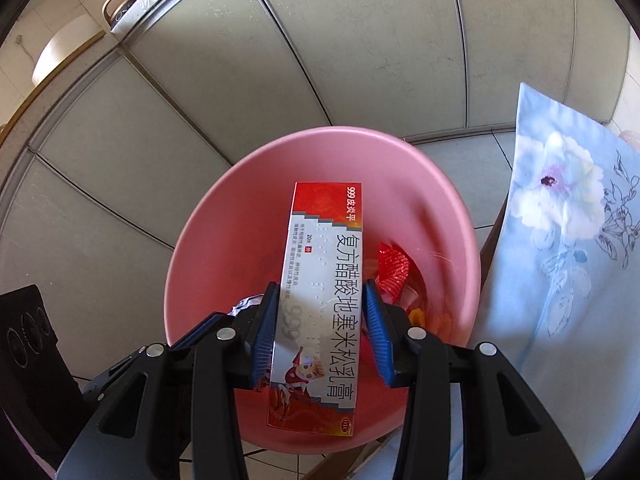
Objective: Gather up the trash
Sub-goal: 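Carry the wrapper and medicine box over the pink bucket and open both tools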
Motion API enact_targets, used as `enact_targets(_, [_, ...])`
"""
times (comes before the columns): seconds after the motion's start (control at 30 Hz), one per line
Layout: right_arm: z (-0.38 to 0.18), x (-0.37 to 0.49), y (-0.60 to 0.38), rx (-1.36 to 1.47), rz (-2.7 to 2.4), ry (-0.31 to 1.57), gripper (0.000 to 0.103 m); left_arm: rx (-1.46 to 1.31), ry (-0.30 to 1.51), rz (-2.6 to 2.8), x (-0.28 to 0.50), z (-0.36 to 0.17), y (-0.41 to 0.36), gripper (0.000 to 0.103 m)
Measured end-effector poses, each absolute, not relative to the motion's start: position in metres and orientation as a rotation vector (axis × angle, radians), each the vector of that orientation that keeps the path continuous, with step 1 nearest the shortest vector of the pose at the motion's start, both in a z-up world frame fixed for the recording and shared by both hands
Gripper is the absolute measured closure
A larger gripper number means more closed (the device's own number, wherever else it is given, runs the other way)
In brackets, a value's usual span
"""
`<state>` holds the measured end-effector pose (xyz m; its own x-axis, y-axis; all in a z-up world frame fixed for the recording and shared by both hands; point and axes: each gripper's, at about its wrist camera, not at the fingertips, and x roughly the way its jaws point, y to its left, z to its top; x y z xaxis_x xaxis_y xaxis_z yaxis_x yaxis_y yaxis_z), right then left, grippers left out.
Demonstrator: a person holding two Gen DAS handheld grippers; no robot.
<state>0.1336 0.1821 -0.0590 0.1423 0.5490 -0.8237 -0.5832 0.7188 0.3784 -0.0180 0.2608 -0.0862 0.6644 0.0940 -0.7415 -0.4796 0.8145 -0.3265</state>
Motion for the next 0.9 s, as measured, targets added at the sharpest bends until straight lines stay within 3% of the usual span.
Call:
enact_targets(0.37, [-0.058, 0.131, 0.171, -0.033, 0.798, 1.172, 0.059, -0.547, 0.794, 0.367, -0.025, -0.086, 0.257, 0.092])
enact_targets(0.6, [-0.061, 0.136, 0.16, -0.012, 0.777, 1.192, 0.059, -0.561, 0.782, 0.369, -0.029, -0.08, 0.256, 0.079])
enact_targets(0.9, [-0.045, 0.121, 0.14, -0.021, 0.812, 1.141, 0.059, -0.592, 0.755, 0.345, -0.04, -0.068, 0.255, 0.078])
